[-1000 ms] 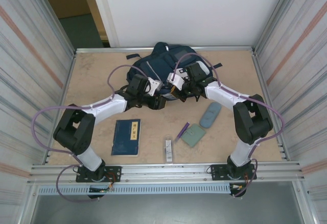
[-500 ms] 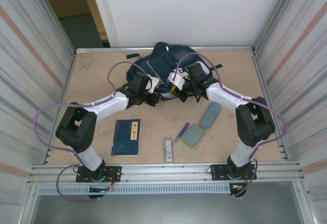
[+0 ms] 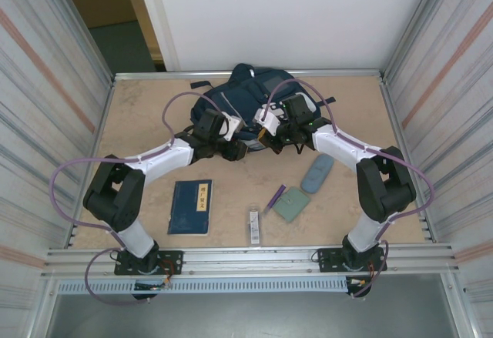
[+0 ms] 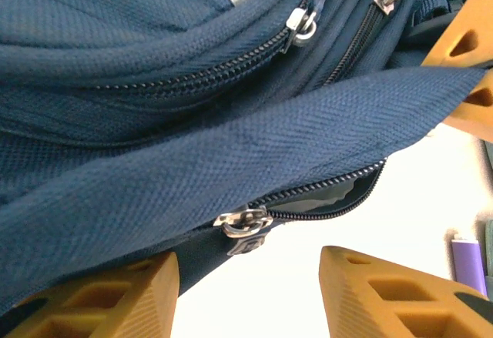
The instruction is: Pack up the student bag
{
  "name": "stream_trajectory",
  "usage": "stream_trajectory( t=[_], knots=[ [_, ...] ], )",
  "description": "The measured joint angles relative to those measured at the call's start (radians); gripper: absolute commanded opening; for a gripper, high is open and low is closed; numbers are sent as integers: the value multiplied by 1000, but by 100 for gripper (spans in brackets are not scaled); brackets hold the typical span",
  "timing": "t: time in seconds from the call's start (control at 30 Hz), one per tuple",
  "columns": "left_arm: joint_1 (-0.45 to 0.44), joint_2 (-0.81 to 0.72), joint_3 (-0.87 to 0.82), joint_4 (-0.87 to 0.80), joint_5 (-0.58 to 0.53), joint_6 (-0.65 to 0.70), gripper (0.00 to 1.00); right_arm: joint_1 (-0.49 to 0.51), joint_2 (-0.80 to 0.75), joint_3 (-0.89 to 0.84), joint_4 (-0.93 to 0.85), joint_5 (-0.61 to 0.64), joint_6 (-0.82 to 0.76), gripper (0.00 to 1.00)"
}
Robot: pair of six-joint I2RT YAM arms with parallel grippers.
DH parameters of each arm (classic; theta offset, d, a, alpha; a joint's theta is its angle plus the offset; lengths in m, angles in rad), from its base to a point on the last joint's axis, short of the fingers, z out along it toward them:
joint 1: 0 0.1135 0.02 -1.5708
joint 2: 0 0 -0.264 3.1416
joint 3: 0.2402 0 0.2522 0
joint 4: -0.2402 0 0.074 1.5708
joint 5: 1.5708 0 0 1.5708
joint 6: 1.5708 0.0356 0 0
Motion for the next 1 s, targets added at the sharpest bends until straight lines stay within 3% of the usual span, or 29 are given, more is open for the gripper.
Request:
stream_trajectory(
  t=[0.13,0.27,0.6,1.0],
  knots=[
    [0,10,6,5,-12,-24,43,-1,-1,0,0,-15,18,0],
    [1,39,26,18,-22,-39,27,-5,-2,0,0,-30,25,0],
    [7,69,3,127,80,-31,1,-25,-7,-3,0,-46,42,0],
    [91,-26,-92,177,142,-47,0,-26,-9,-3,-1,-52,37,0]
  ],
)
